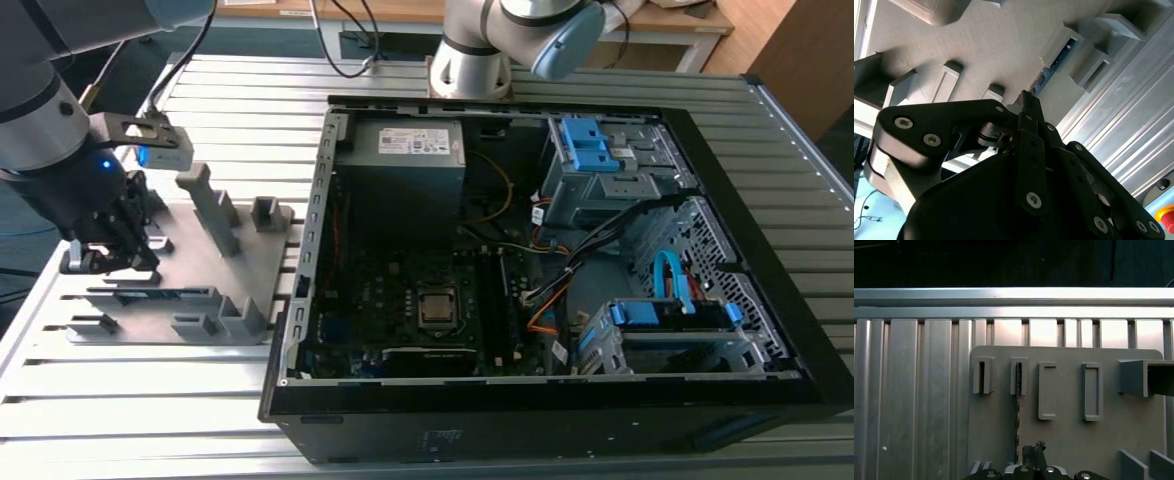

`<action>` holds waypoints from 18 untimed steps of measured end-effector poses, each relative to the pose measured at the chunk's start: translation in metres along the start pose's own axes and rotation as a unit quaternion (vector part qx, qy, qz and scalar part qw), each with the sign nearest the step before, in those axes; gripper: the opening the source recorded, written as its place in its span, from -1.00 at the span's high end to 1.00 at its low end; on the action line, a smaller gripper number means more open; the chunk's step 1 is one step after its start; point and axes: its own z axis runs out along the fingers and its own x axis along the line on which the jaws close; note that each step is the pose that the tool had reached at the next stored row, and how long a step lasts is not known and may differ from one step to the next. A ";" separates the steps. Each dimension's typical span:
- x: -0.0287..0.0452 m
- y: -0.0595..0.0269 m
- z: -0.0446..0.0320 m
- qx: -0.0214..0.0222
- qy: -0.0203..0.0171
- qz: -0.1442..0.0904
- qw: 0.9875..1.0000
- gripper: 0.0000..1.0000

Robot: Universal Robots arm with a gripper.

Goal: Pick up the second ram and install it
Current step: 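Pick up the second ram and move it above second insertion slot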

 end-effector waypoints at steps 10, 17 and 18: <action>0.0000 0.0000 0.0000 0.000 0.000 0.000 1.000 0.54; -0.0001 0.0007 0.0000 0.000 0.000 0.000 1.000 0.29; -0.0001 0.0013 0.0002 0.000 0.000 0.000 1.000 0.29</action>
